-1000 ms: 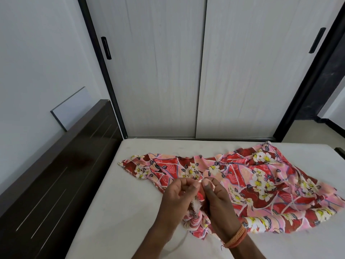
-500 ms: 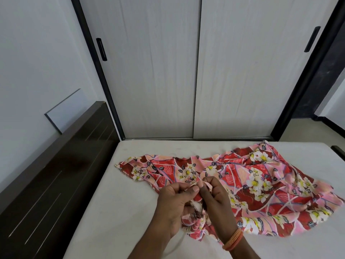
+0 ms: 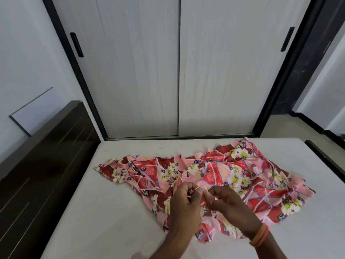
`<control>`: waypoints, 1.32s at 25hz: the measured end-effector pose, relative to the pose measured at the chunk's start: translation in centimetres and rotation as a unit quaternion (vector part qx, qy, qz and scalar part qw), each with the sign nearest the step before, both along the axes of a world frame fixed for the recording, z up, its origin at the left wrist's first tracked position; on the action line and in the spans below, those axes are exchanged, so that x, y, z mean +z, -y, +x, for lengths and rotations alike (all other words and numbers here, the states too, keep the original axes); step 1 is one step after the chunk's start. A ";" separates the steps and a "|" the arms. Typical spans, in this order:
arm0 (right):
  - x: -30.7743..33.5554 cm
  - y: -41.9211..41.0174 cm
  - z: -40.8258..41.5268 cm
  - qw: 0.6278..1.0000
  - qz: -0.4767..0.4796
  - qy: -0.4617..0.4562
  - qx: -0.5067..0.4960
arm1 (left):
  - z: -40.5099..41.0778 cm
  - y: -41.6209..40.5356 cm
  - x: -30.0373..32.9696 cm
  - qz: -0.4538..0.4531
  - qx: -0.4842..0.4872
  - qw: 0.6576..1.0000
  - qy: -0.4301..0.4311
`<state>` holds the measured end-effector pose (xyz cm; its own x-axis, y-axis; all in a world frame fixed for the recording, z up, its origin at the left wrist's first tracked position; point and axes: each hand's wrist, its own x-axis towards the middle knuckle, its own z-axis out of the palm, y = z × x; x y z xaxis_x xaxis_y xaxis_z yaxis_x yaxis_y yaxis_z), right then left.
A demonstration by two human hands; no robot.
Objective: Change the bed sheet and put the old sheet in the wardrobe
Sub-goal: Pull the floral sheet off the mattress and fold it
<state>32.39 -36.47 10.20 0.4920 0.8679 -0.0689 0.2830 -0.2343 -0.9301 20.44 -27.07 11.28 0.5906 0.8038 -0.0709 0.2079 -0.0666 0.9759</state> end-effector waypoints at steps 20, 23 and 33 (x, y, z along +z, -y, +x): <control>-5.2 4.0 -1.7 0.977 0.126 0.111 -0.133 | 1.5 1.0 -1.2 -0.265 -0.075 0.960 -0.051; -3.4 3.6 -1.9 0.969 0.157 -0.010 -0.189 | 2.2 -1.4 -0.3 -0.186 -0.109 0.976 -0.018; 2.0 7.3 1.4 0.934 0.239 -0.049 -0.262 | 8.6 -4.3 -4.9 0.051 -0.547 0.810 -0.207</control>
